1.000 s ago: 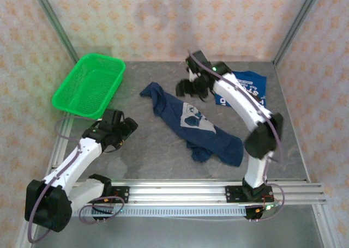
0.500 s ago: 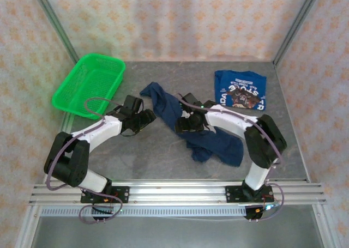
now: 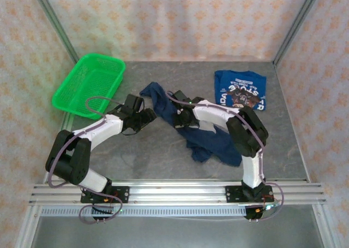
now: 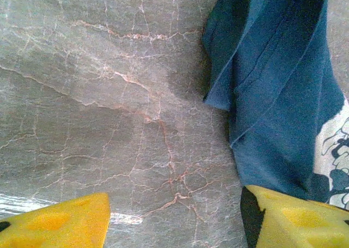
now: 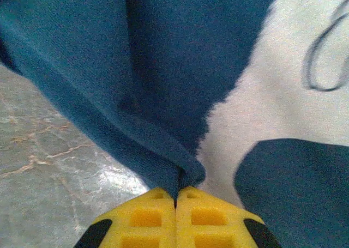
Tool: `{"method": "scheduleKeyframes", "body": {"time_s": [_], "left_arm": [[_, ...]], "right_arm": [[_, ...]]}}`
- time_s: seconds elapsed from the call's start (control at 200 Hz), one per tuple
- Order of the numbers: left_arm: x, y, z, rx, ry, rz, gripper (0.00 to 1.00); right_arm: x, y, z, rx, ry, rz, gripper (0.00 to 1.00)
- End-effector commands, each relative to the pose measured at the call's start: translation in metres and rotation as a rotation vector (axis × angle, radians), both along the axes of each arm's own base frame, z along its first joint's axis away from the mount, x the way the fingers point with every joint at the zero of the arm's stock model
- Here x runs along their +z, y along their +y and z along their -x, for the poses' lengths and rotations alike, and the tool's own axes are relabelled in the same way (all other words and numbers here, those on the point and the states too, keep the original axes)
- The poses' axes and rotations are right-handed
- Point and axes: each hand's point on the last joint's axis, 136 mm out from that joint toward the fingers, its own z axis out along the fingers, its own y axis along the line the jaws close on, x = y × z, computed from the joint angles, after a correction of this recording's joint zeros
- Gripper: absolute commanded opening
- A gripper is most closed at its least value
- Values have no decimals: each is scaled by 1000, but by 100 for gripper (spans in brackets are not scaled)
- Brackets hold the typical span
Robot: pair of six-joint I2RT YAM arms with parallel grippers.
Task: Fold and stack the t-shirts
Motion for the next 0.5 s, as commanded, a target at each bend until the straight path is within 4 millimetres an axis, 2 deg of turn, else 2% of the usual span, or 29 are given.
{"method": "scheduleKeyframes", "body": {"time_s": [0.0,0.095,0.19,0.31,0.495], "left_arm": [[6,1,-13,5,-31,-23,65],[5,-3,-19,11,-32,-7,65],[5,-8,-27,14,-36,10,64],[6,-17,-40,7,-39,28,64],[8,-38,-58,-15,-50,77,63]], "right_arm": [[81,-15,-19,-19,-145,-62,0],[105,-22,-20,-20,-136,-126,0],[113,-29,-25,-22,-125,-149,0],[107,-39,-35,-42,-82,-168,0],[87,-53,-56,-93,-18,-174,0]]}}
